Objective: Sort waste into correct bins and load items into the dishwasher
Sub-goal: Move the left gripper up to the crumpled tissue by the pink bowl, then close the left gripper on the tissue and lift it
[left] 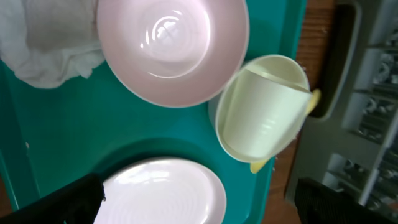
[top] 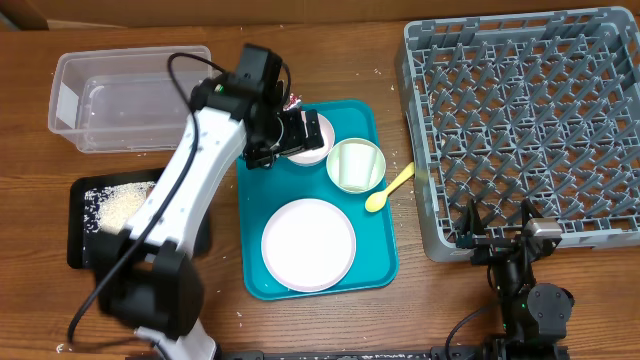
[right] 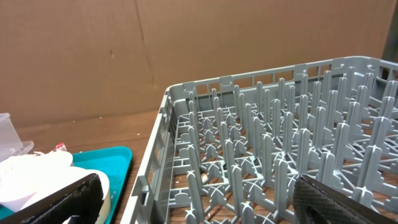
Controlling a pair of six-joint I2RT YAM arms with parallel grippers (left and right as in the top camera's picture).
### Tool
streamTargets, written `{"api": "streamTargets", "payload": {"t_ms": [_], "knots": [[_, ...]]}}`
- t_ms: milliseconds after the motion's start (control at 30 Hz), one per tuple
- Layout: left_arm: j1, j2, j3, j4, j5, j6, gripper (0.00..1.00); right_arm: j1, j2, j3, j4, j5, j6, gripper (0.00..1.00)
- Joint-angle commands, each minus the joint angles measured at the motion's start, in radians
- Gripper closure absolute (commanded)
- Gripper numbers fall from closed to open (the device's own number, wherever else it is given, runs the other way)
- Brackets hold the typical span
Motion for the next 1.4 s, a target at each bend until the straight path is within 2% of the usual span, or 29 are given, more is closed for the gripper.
{"api": "streamTargets", "payload": {"t_ms": [0,100,200,367,533,600,633,700,733,833,967,1367], "knots": [[-0.001,0.086,0.068,-0.003,-0.074,-0.042,0.00,-0.001,-0.010,-0.010,0.006,-0.002,-0.003,0.00],[-0.001,0.130,0.068,0.020,-0.141,-0.161,0.00,-0.001,-0.010,-0.010,0.006,-0.002,-0.003,0.00],[-0.001,0.163,0.068,0.039,-0.157,-0.190,0.00,-0.001,-0.010,-0.010,0.006,-0.002,-0.003,0.00],[-0.001,0.177,0.068,0.071,-0.192,-0.179,0.00,-0.001,-0.010,-0.010,0.006,-0.002,-0.003,0.00],[-0.001,0.175,0.096,0.098,-0.344,-0.075,0.03,-0.001,-0.010,-0.010,0.006,-0.002,-0.003,0.00],[-0.001,0.175,0.115,0.091,-0.486,-0.035,0.09,-0.001,-0.010,-0.010,0.006,-0.002,-0.003,0.00],[0.000,0.175,0.117,0.092,-0.536,-0.031,0.16,-0.001,-0.010,-0.010,0.006,-0.002,-0.003,0.00],[0.005,0.175,0.117,0.099,-0.599,-0.031,0.32,-0.001,-0.010,-0.010,0.006,-0.002,-0.003,0.00],[0.009,0.178,0.117,0.108,-0.601,-0.031,0.35,-0.001,-0.010,-0.010,0.006,-0.002,-0.003,0.00],[0.014,0.182,0.113,0.134,-0.598,-0.019,0.34,-0.001,-0.010,-0.010,0.006,-0.002,-0.003,0.00],[0.014,0.203,0.113,0.155,-0.594,0.000,0.26,-0.001,-0.010,-0.010,0.006,-0.002,-0.003,0.00],[0.014,0.288,0.113,0.177,-0.563,0.027,0.27,-0.001,-0.010,-0.010,0.006,-0.002,-0.003,0.00]]}}
